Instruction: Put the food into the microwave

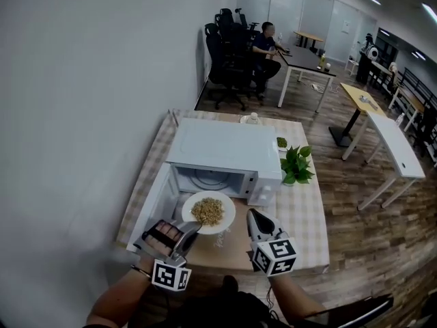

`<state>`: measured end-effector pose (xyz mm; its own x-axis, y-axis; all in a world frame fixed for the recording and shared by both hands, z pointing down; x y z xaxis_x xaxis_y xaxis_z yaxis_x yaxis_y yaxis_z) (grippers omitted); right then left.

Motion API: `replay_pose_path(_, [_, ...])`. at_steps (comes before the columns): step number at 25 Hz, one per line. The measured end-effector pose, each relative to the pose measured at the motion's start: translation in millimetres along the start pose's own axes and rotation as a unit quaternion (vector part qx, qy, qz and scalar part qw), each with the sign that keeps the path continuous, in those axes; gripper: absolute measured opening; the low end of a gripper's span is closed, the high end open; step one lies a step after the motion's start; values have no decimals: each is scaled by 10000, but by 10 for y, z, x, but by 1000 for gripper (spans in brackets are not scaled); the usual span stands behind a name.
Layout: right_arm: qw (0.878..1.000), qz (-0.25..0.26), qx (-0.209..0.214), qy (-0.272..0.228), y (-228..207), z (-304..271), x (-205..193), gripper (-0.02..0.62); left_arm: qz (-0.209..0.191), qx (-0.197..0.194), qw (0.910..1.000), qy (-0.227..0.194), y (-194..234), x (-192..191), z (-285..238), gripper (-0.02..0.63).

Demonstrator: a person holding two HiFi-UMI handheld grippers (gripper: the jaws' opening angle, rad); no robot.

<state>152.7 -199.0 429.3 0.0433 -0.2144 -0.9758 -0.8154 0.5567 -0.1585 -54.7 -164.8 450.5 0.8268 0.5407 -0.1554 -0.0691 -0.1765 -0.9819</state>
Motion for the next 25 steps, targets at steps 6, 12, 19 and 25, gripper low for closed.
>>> replay_pose_path(6, [9994, -96, 248, 221, -302, -129, -81, 9, 102, -117, 9992, 360, -182, -36, -330, 38])
replay_pose_path(12, [9988, -55, 296, 397, -545, -232, -128, 9, 133, -193, 9978, 627, -436, -159, -636, 38])
replay_pose_path(19, [9962, -93, 602, 628, -728, -380, -252, 9, 288, -174, 9945, 995, -707, -305, -995, 38])
replay_pose_path(25, [9937, -99, 845, 731, -888, -512, -444, 9, 212, -261, 9919, 1222, -1007, -462, -1342, 38])
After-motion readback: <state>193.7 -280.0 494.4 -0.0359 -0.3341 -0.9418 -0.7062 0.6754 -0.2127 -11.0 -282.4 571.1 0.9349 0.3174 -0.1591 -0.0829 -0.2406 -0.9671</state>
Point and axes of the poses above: the fingertips, and each gripper's own axes: z backward along the fingers, y to its left, x out of its top, the point moved 8 cm from there along z, backward along the fingers, and after that the axes turned 11 degrees about x, right-handed, at the moved point
